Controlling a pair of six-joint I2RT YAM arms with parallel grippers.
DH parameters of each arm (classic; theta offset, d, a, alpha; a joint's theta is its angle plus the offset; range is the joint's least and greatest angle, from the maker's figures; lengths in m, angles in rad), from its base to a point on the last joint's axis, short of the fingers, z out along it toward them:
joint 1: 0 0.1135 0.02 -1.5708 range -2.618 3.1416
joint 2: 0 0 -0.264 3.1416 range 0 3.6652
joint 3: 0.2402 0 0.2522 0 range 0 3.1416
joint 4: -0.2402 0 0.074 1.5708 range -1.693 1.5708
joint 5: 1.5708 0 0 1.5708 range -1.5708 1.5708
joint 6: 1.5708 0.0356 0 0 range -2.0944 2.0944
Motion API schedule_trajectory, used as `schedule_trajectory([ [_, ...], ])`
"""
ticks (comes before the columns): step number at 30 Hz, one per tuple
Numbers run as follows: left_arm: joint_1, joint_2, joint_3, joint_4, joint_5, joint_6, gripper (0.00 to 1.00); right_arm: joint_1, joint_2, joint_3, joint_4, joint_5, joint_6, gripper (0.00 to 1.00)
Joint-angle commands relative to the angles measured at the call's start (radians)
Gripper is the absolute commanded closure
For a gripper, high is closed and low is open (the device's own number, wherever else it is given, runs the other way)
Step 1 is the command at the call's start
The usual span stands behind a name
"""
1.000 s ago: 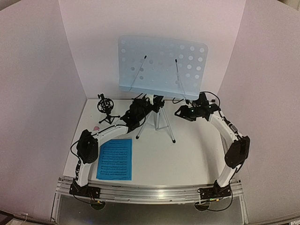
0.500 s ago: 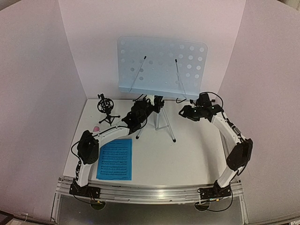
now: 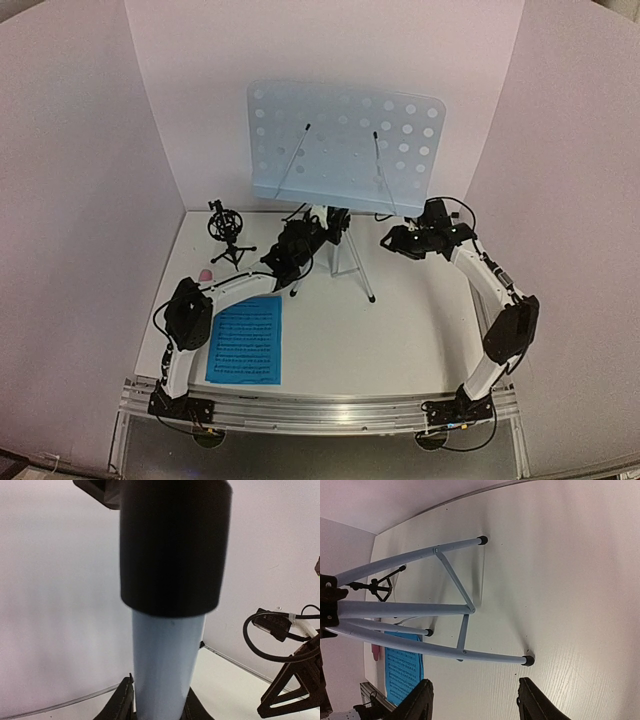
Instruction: Set up the instrument practice props
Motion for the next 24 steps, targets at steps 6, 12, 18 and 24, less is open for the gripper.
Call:
schedule_trajectory([
  [6, -0.001, -0.058, -0.01, 0.025, 0.047, 0.007, 0.57, 0.001, -0.043, 0.012, -0.008, -0.034, -0.013, 0.44],
  [12, 0.0, -0.114, -0.1, 0.055, 0.115, 0.008, 0.43, 0.002, -0.045, 0.018, -0.011, -0.066, -0.024, 0.44],
  [18, 0.0, -0.167, -0.172, 0.056, 0.147, 0.036, 0.39, 0.002, -0.05, 0.02, -0.012, -0.107, -0.03, 0.44],
  [24, 0.001, -0.291, -0.326, 0.048, 0.235, 0.08, 0.31, 0.002, -0.117, -0.044, -0.021, -0.105, -0.033, 0.43],
])
